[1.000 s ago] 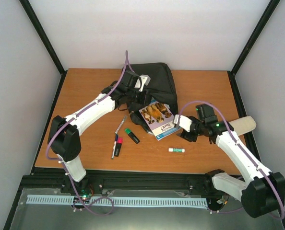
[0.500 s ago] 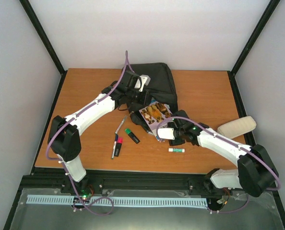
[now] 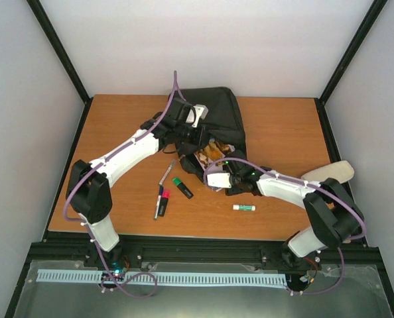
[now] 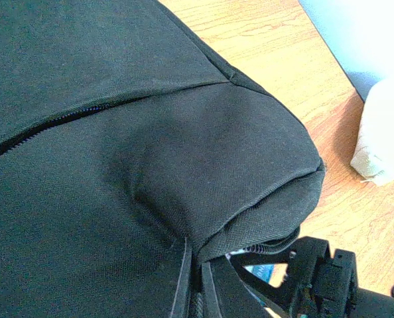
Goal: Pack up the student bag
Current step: Place the book in the student bag.
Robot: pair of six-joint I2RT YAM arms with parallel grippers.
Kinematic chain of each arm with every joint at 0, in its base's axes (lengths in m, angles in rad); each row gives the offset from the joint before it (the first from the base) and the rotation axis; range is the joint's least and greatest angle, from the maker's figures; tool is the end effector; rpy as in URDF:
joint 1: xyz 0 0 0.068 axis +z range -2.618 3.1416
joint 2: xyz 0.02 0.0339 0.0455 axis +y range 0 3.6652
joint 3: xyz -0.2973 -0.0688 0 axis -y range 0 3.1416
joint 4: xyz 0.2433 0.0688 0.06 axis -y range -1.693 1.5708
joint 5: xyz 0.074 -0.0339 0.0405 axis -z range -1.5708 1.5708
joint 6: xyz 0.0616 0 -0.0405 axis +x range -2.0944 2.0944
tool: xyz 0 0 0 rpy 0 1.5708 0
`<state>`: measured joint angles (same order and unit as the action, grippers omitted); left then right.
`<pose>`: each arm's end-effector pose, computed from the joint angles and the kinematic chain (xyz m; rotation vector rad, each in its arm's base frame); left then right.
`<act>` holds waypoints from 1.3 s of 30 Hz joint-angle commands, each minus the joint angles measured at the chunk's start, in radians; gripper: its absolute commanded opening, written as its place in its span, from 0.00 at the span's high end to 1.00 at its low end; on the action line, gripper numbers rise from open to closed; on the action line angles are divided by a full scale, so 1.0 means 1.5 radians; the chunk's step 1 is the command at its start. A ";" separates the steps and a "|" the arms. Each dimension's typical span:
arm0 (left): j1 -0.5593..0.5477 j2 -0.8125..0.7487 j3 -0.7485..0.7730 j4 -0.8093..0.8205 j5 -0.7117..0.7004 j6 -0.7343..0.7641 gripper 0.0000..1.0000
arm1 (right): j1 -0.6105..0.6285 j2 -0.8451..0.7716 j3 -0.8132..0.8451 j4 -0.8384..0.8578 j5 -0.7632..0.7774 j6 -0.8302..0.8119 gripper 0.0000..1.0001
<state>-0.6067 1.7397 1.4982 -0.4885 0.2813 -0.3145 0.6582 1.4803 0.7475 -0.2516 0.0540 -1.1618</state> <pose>0.3351 -0.2534 0.3178 0.4983 2.3458 -0.7791 0.2307 0.1742 0.1786 -2.0197 1.5967 -0.2610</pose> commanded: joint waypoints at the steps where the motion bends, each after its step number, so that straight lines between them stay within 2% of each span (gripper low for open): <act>1: 0.000 -0.037 0.019 0.018 0.041 -0.011 0.98 | 0.007 0.051 0.061 0.067 0.025 0.037 0.32; 11: 0.001 -0.044 0.018 0.018 0.052 -0.012 0.98 | 0.005 0.168 0.155 0.150 0.076 0.120 0.54; 17: 0.002 -0.042 0.018 0.018 0.060 -0.014 0.98 | 0.004 0.224 0.166 0.232 0.117 0.118 0.57; 22: 0.002 -0.044 0.019 0.017 0.062 -0.012 0.98 | 0.004 0.260 0.168 0.321 0.154 0.118 0.64; 27: 0.002 -0.041 0.019 0.018 0.070 -0.015 0.98 | 0.003 0.272 0.190 0.340 0.157 0.148 0.72; 35: 0.002 -0.036 0.018 0.018 0.075 -0.014 0.98 | 0.003 0.317 0.235 0.316 0.158 0.162 0.68; 39: 0.002 -0.034 0.018 0.016 0.073 -0.013 0.98 | 0.003 0.292 0.237 0.258 0.124 0.188 0.59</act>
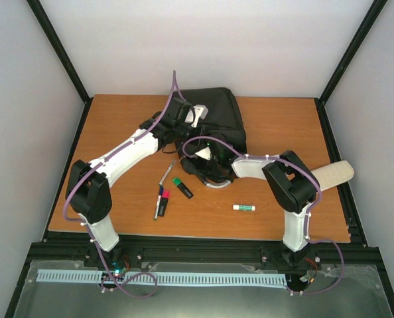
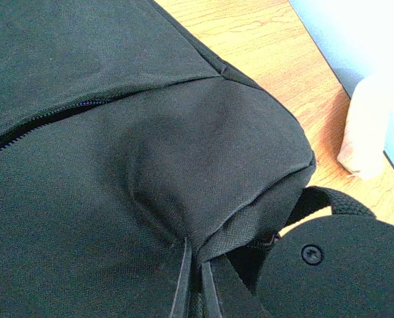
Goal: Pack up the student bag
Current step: Place the book in the student bag.
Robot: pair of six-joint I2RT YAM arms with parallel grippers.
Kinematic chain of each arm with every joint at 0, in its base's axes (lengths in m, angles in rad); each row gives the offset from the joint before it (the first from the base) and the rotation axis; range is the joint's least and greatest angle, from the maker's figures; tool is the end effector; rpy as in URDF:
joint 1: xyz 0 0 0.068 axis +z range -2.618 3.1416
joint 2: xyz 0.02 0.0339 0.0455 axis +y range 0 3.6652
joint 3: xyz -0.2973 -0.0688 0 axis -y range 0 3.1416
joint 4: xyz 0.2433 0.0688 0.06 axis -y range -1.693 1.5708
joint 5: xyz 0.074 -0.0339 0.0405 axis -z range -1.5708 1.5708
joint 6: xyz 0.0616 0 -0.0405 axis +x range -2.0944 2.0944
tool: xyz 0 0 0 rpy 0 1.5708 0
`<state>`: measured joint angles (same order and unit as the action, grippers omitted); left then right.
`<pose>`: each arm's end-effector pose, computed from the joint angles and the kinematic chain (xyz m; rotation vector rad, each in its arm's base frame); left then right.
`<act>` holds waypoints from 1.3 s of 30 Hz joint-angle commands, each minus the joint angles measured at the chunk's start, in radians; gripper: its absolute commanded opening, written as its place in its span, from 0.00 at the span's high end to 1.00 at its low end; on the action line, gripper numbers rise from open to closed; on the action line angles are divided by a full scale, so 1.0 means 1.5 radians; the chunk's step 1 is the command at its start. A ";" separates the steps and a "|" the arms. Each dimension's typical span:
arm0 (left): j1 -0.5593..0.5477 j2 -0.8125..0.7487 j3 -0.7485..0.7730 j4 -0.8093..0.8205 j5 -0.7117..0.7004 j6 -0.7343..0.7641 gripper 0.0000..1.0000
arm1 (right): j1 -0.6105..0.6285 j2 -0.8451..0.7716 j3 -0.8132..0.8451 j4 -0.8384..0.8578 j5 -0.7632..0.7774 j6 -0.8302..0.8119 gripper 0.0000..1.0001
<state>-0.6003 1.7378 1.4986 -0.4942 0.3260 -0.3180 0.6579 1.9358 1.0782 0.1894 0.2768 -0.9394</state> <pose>0.3341 -0.2526 0.3187 0.5116 2.3517 -0.8273 0.3547 0.2528 0.1639 -1.5019 1.6741 -0.4621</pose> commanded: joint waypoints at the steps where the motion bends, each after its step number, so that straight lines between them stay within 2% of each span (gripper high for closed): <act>1: -0.003 -0.033 0.019 0.020 0.044 -0.012 0.98 | 0.003 -0.020 0.020 -0.058 -0.035 0.050 0.54; 6: -0.002 -0.036 0.019 0.019 0.041 -0.015 0.98 | 0.003 -0.074 0.014 -0.117 -0.063 0.088 0.40; 12: -0.002 -0.036 0.018 0.015 0.033 -0.017 0.98 | 0.003 -0.167 -0.005 -0.225 -0.122 0.146 0.37; 22: -0.002 -0.029 0.018 0.011 0.024 -0.025 0.98 | -0.003 -0.449 -0.110 -0.478 -0.217 0.206 0.29; 24: -0.002 -0.027 0.018 0.011 0.026 -0.027 0.98 | -0.011 -0.492 -0.130 -0.511 -0.211 0.216 0.27; 26: -0.002 -0.024 0.018 0.011 0.027 -0.028 0.98 | -0.020 -0.510 -0.150 -0.506 -0.143 0.249 0.27; 29: -0.002 -0.017 0.018 0.011 0.028 -0.027 0.98 | -0.046 -0.511 -0.154 -0.524 -0.145 0.256 0.31; 33: -0.002 -0.001 0.020 -0.013 -0.028 -0.010 0.99 | -0.130 -0.553 -0.139 -0.571 -0.198 0.274 0.34; 37: -0.001 0.013 0.039 -0.046 -0.131 0.012 0.99 | -0.327 -0.578 -0.106 -0.657 -0.298 0.264 0.34; 39: -0.001 0.007 0.039 -0.051 -0.139 0.017 0.99 | -0.435 -0.580 -0.096 -0.697 -0.330 0.239 0.33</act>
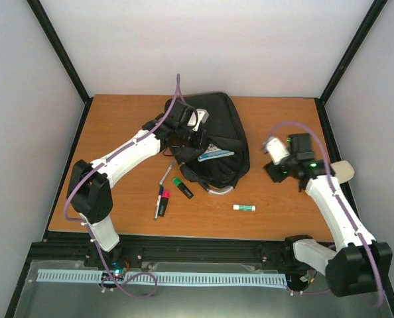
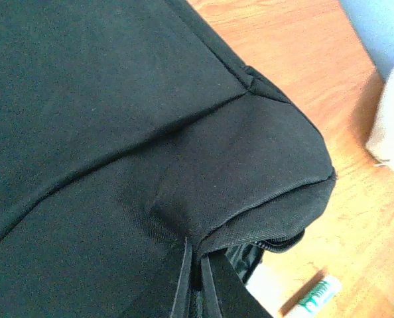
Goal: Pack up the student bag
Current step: Place the book in the student bag, then move the stationery to the center of the board.
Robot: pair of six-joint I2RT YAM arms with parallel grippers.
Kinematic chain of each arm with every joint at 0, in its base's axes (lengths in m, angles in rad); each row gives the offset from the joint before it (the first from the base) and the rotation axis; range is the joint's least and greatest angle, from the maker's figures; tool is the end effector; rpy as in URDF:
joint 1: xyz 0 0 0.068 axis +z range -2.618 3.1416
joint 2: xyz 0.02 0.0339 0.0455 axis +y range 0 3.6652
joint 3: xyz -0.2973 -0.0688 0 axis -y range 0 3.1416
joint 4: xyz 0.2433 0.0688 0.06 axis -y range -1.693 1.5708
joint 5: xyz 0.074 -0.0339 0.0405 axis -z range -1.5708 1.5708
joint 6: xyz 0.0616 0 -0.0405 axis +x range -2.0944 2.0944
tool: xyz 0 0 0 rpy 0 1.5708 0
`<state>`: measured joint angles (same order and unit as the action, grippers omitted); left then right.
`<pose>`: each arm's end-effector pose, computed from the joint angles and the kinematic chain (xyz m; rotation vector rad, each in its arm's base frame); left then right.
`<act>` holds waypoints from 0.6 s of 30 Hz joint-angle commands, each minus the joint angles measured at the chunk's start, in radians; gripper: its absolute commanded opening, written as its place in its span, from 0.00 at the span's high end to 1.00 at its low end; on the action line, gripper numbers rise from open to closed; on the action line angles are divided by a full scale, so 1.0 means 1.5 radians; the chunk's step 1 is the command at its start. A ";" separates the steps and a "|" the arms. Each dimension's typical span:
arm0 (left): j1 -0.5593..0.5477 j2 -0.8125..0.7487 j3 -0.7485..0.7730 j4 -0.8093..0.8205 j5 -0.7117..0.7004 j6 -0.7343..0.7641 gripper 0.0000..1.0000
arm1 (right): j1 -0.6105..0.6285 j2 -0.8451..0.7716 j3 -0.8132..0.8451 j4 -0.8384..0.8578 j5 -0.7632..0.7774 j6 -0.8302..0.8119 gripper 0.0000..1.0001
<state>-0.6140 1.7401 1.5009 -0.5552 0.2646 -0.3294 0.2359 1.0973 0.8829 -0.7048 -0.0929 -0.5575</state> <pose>0.3293 -0.2518 0.3120 0.4817 2.4177 -0.7492 0.2097 0.0563 0.2773 -0.9958 2.2762 -0.0204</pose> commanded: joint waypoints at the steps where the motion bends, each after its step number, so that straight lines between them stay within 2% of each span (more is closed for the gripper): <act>1: 0.008 -0.002 0.032 -0.005 -0.092 0.023 0.99 | -0.204 -0.021 0.036 -0.114 -0.096 -0.030 0.33; 3: 0.008 -0.013 0.024 0.004 -0.073 0.017 0.99 | -0.302 -0.015 0.040 -0.132 -0.117 -0.054 0.29; 6: 0.008 -0.016 0.030 0.001 -0.048 0.007 0.99 | -0.462 0.013 0.051 -0.140 -0.164 -0.068 0.16; 8: 0.008 -0.018 0.031 -0.002 -0.037 0.001 0.98 | -0.539 0.053 0.067 -0.158 -0.187 -0.074 0.12; 13: 0.008 -0.026 0.029 0.002 -0.027 -0.006 0.98 | -0.657 0.179 0.118 -0.190 -0.236 -0.064 0.06; 15: 0.008 -0.027 0.028 0.001 -0.026 -0.006 0.98 | -0.681 0.227 0.141 -0.188 -0.252 -0.047 0.02; 18: 0.008 -0.028 0.027 0.003 -0.022 -0.009 0.98 | -0.691 0.259 0.166 -0.162 -0.266 -0.009 0.02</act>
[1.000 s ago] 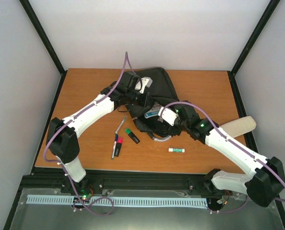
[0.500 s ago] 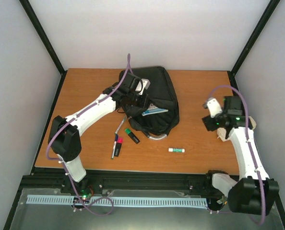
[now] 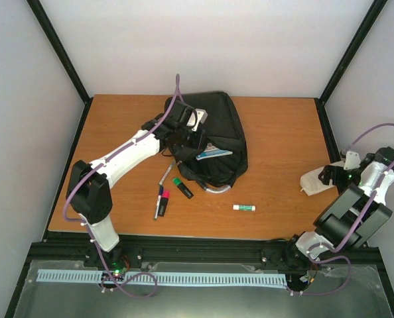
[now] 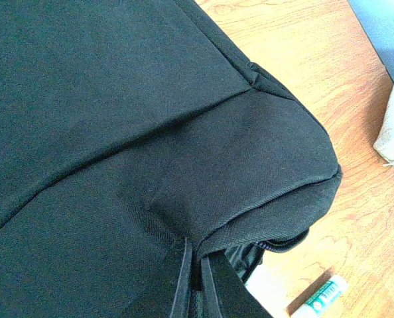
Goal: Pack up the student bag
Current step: Move the stationery to the center of the board.
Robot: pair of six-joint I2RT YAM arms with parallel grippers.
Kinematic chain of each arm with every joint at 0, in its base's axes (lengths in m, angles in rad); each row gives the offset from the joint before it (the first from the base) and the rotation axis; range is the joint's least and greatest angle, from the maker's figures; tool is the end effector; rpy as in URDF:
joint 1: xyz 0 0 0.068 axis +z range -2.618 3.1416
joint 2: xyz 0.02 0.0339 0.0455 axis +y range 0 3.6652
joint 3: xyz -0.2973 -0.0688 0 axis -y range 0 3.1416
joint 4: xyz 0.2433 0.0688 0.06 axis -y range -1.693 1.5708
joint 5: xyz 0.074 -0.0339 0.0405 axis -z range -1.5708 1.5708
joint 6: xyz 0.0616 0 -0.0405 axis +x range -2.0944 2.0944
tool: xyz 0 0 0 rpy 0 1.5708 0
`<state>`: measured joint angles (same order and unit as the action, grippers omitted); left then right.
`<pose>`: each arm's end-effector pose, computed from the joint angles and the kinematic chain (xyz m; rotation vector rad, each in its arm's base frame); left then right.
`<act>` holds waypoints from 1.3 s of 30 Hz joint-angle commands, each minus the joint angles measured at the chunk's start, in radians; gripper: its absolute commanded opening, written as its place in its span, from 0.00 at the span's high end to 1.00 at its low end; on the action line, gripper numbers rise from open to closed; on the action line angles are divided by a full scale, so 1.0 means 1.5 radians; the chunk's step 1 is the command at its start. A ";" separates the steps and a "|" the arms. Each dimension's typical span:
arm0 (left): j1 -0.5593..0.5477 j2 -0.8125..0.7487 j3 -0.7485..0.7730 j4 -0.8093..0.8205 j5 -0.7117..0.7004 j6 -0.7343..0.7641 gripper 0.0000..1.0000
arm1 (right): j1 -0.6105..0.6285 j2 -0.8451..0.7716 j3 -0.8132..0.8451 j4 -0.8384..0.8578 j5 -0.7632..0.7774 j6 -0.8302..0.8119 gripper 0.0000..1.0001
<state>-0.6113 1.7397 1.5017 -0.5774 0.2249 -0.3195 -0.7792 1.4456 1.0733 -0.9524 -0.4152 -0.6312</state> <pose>0.3299 -0.2480 0.3099 0.4697 2.4333 -0.6906 0.2046 -0.1672 0.2494 0.1285 2.6780 0.2150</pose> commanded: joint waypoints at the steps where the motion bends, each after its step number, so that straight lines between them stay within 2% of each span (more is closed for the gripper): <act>1: 0.007 -0.027 0.027 0.018 0.007 -0.016 0.98 | -0.013 0.035 0.045 0.013 -0.052 0.054 0.03; 6: 0.007 -0.024 0.026 0.019 0.013 -0.019 0.98 | -0.007 0.093 0.070 0.025 -0.061 0.099 0.03; 15: 0.007 -0.018 0.025 0.021 0.021 -0.025 0.98 | 0.046 0.192 0.038 0.102 0.009 0.114 0.07; 17: 0.007 -0.017 0.026 0.021 0.022 -0.025 0.98 | 0.073 0.213 0.037 0.107 0.016 0.109 0.09; 19: 0.007 -0.017 0.026 0.020 0.020 -0.024 0.98 | 0.111 0.233 0.037 0.092 -0.018 0.067 0.14; 22: 0.007 -0.018 0.027 0.019 0.018 -0.023 0.98 | 0.200 0.243 0.021 0.084 -0.004 0.004 0.19; 25: 0.007 -0.016 0.026 0.019 0.019 -0.025 0.98 | 0.303 0.238 -0.002 0.088 0.033 -0.036 0.22; 29: 0.007 -0.015 0.026 0.021 0.025 -0.028 0.98 | 0.388 0.217 -0.015 0.088 0.062 -0.096 0.26; 34: 0.007 -0.013 0.025 0.021 0.025 -0.028 0.98 | 0.402 0.167 0.057 0.043 0.077 -0.075 0.24; 39: 0.007 -0.013 0.025 0.019 0.025 -0.028 0.98 | 0.403 0.073 0.091 0.011 0.048 0.006 0.17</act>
<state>-0.6079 1.7390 1.5017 -0.5774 0.2546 -0.3447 -0.1761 1.6752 1.1599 -0.8642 -0.3286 -0.7074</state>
